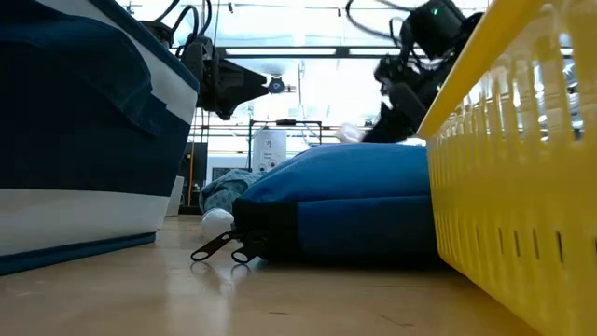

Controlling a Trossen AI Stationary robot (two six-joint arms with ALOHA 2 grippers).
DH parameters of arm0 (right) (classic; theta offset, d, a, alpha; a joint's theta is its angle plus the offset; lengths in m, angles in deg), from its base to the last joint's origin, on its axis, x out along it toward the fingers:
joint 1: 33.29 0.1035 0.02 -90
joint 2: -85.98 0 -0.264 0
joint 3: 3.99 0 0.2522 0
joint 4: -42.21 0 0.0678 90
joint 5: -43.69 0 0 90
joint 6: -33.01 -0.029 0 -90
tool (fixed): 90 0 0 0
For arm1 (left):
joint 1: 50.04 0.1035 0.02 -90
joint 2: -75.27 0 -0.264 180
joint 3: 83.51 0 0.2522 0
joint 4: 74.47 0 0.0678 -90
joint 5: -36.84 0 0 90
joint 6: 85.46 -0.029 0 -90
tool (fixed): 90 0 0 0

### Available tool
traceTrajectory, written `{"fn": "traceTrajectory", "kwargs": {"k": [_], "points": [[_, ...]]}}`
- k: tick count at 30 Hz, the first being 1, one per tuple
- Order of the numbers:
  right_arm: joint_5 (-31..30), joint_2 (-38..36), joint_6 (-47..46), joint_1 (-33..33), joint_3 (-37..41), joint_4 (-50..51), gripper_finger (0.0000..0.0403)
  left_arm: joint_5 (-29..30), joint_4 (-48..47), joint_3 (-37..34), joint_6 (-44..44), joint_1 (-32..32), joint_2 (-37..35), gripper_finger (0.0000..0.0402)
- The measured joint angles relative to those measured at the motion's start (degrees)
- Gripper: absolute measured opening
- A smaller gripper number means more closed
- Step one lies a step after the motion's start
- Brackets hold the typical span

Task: Pick & place medical supplies in basket/bin
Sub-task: Put the transparent pill bottle into the gray bin

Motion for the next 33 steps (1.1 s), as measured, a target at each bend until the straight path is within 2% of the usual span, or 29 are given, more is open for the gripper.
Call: {"fn": "traceTrajectory", "kwargs": {"k": [6,8,13,18,22,27,33], "points": [[3.06,0.00,4.51,1.42,0.00,-11.03,0.0135,0.23,5.28,0.00,1.27,-2.97,0.00,0.0217],[4.35,0.00,4.93,1.43,0.00,-12.94,0.0135,1.96,6.63,0.00,2.40,-3.66,0.00,0.0224],[4.74,0.57,6.13,1.43,-0.02,-16.30,0.0135,2.97,7.16,1.08,4.30,-4.25,0.00,0.0258],[7.40,3.72,7.11,1.43,-0.06,-25.26,0.0135,1.74,6.65,4.16,3.94,-5.92,1.04,0.0286],[7.53,6.83,8.20,1.43,-0.07,-32.70,0.0135,-0.09,7.51,6.69,1.40,-7.01,3.59,0.0288],[7.70,9.33,8.92,1.43,-0.09,-40.45,0.0135,-0.82,9.49,8.45,2.41,-6.76,7.55,0.0288],[9.26,9.64,9.28,1.39,-0.09,-42.58,0.0135,-0.96,11.29,10.48,4.15,-6.90,12.26,0.0287]]}}
